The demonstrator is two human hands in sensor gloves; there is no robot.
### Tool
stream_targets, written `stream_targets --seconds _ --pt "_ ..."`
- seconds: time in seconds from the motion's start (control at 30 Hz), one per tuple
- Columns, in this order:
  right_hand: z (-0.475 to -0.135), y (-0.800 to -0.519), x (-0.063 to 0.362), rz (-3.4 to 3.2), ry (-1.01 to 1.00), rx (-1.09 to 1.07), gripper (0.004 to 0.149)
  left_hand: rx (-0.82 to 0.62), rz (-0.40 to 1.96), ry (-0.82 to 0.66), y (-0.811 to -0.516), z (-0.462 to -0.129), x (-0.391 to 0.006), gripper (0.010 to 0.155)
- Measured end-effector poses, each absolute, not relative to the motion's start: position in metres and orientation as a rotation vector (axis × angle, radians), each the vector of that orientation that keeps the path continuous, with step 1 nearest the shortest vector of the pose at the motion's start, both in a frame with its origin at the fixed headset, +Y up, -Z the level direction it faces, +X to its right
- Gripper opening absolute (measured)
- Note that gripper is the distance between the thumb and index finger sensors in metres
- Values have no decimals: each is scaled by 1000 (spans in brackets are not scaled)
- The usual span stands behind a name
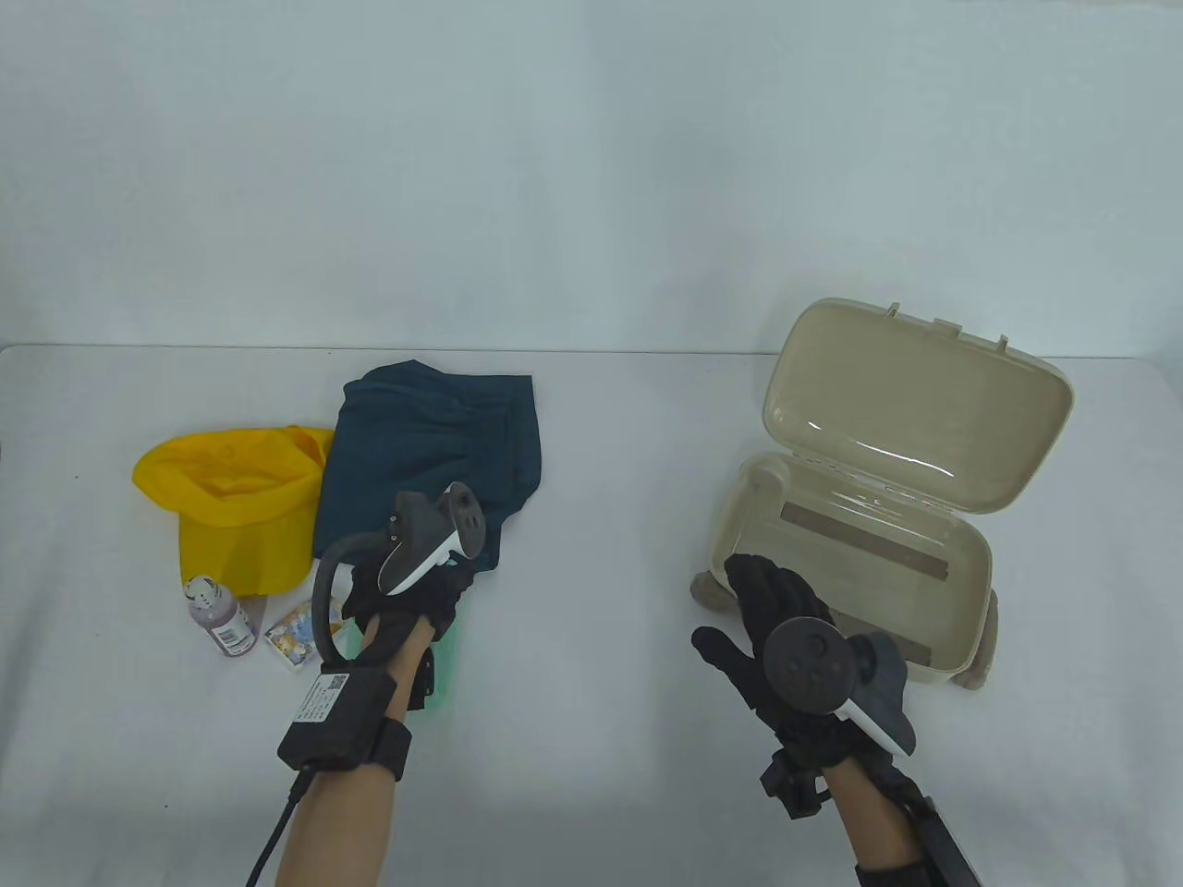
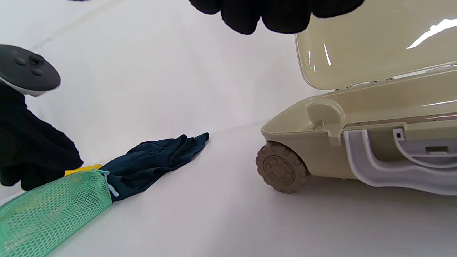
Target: Pack suitcase
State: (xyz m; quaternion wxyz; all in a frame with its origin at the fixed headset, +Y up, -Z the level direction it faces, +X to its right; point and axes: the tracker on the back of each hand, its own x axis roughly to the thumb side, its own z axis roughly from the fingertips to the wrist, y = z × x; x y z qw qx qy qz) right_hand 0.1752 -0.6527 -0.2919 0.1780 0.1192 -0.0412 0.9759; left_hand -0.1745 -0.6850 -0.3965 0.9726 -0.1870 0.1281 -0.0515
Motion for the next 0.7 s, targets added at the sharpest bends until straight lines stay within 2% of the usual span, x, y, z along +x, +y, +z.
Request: stream_targets --seconds 0.13,0.33,0.47,0.7 --pt "-292 -653 174 2766 -112 340 84 -409 -91 310 -704 -401 -178 72" --pt "-292 -653 174 2771 -117 339 84 -388 -5 358 -709 -402 -194 52" --pt "-292 -652 175 2768 -125 334 83 -382 78 329 -694 -396 -207 50" --pt "-291 -629 168 2652 -178 376 79 -280 390 155 -646 -365 -213 49"
